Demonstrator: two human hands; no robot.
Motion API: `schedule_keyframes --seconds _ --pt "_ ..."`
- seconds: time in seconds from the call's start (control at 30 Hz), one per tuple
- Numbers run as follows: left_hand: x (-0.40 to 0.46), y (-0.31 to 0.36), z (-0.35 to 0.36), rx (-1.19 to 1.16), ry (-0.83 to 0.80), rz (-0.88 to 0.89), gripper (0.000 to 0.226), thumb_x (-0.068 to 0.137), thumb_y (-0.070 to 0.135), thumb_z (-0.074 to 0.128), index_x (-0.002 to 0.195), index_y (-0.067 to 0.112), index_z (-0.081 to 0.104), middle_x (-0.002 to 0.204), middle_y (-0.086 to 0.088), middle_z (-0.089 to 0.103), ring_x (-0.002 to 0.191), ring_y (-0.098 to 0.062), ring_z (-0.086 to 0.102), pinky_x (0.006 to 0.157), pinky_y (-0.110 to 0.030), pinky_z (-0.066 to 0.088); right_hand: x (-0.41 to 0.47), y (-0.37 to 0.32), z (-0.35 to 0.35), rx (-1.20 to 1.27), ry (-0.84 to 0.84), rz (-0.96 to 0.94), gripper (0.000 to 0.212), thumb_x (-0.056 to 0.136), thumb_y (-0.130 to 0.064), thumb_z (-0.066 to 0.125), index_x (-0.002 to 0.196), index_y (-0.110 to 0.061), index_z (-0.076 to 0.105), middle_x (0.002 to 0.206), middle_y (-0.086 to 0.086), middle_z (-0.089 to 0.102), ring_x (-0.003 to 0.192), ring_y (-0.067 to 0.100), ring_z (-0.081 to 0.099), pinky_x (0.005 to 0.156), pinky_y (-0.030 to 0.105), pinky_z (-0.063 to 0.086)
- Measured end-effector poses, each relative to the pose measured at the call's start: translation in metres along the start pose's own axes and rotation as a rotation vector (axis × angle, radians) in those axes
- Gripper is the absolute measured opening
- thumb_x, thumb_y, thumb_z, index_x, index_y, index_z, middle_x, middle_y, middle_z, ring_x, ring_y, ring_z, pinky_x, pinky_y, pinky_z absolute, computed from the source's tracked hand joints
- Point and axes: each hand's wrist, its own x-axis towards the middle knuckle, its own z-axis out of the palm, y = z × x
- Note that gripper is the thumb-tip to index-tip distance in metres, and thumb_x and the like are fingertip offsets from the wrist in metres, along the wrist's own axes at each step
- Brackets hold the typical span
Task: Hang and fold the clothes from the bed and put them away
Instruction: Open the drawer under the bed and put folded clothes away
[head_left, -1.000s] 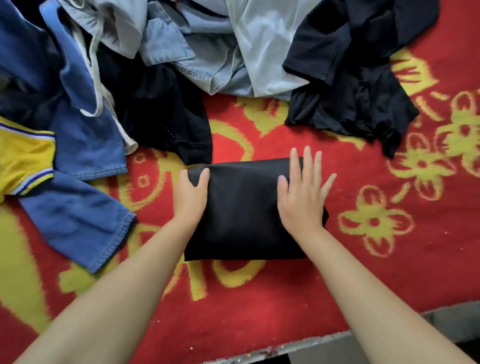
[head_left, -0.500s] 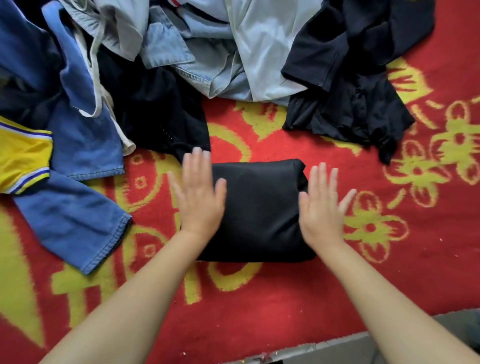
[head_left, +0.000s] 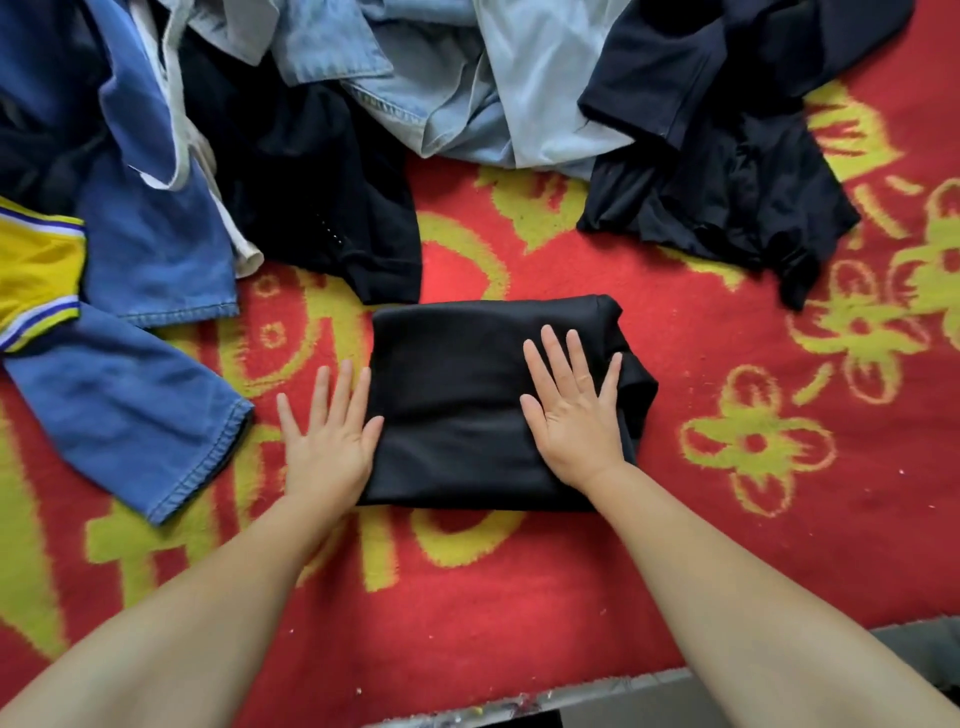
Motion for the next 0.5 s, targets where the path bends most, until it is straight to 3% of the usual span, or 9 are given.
schedule_keyframes --seconds 0.1,0.2,0.3,0.4,0.5 --pt "-0.020 -0.010 -0.019 -0.064 0.160 0.056 0.066 0.095 0.050 0.016 0.151 0.014 0.009 0.159 -0.003 0.002 0.147 -0.020 0.004 0.114 -0.059 -0.001 -0.018 0.001 -0.025 0.014 0.032 -0.042 0.066 0.094 -0.039 0.037 0.152 -0.023 0.012 0.160 0.000 0.003 0.147 0.020 -0.007 0.111 0.067 -0.003" --pt "-0.044 0.024 -0.030 -0.112 0.321 0.400 0.071 0.089 0.042 0.037 0.151 0.011 0.019 0.158 -0.010 0.017 0.146 -0.025 0.014 0.113 -0.062 0.004 -0.060 -0.013 -0.033 -0.046 0.040 -0.197 0.083 0.075 -0.031 0.055 0.151 -0.023 0.022 0.160 0.007 0.013 0.148 0.028 0.002 0.107 0.070 0.002" --pt "-0.066 0.069 -0.019 -0.010 0.299 0.698 0.080 0.078 0.026 0.053 0.151 0.017 0.020 0.158 -0.008 0.017 0.147 -0.024 0.013 0.112 -0.066 0.008 -0.098 -0.030 -0.021 -0.198 -0.102 -0.218 0.105 0.056 -0.017 0.078 0.149 -0.025 0.030 0.158 0.010 0.020 0.146 0.032 0.017 0.102 0.075 0.017" --pt "-0.059 0.085 -0.009 0.068 0.224 0.601 0.096 0.066 0.010 0.069 0.150 0.020 0.024 0.157 -0.009 0.019 0.146 -0.027 0.017 0.107 -0.069 0.014 -0.090 -0.027 -0.010 -0.287 -0.162 -0.059 0.110 0.047 -0.012 0.087 0.145 -0.025 0.038 0.153 0.011 0.033 0.139 0.036 0.033 0.095 0.076 0.026" --pt "-0.045 0.083 -0.007 0.098 0.240 0.581 0.102 0.062 0.003 0.070 0.150 0.022 0.023 0.158 -0.008 0.013 0.146 -0.027 0.016 0.104 -0.071 0.015 -0.066 -0.022 -0.005 -0.264 -0.192 0.001 0.110 0.055 -0.016 0.086 0.149 -0.028 0.029 0.157 0.009 0.024 0.143 0.038 0.024 0.095 0.078 0.023"
